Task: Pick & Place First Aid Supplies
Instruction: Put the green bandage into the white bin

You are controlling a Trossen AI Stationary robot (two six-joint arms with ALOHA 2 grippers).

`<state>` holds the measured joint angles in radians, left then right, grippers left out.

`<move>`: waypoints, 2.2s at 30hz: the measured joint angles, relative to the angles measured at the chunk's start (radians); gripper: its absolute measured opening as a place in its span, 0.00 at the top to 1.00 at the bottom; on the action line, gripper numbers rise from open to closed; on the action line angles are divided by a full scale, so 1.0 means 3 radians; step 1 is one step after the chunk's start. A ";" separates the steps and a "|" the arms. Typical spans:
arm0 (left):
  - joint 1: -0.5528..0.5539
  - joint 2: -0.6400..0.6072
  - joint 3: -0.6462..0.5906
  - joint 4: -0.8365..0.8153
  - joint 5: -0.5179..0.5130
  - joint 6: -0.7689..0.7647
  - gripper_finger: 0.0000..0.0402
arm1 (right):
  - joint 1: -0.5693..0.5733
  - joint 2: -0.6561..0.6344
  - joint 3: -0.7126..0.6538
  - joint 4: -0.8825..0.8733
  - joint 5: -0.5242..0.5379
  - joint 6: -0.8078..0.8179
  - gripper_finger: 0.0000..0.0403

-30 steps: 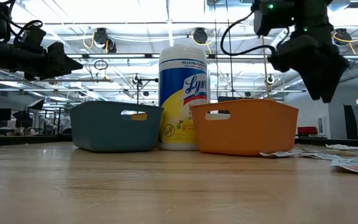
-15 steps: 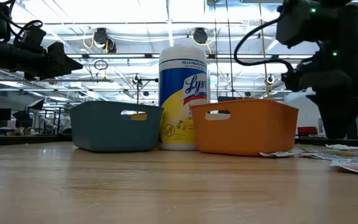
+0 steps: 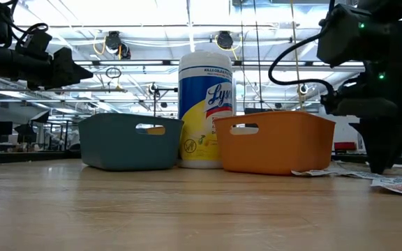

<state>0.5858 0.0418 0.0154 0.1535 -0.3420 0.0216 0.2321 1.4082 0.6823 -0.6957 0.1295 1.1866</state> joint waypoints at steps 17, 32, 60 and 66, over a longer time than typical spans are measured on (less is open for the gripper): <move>0.0001 0.0000 0.0000 0.0004 -0.0001 0.0000 0.23 | -0.0004 -0.0231 0.0638 -0.1293 -0.0524 -0.0022 0.99; 0.0001 0.0000 0.0000 0.0001 -0.0001 0.0000 0.23 | -0.0437 -0.0213 0.1644 -0.2360 -0.0528 -0.0350 1.00; 0.0000 0.0000 0.0000 0.0001 -0.0001 0.0000 0.23 | -0.2520 0.1956 0.4011 -0.2342 -0.0435 -0.2255 1.00; 0.0001 0.0000 0.0000 0.0000 -0.0001 0.0000 0.23 | -0.2518 0.2149 0.3841 -0.1827 -0.0429 -0.2266 1.00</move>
<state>0.5860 0.0418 0.0154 0.1535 -0.3424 0.0216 -0.5232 2.0529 1.8346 -1.2437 0.0007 0.5068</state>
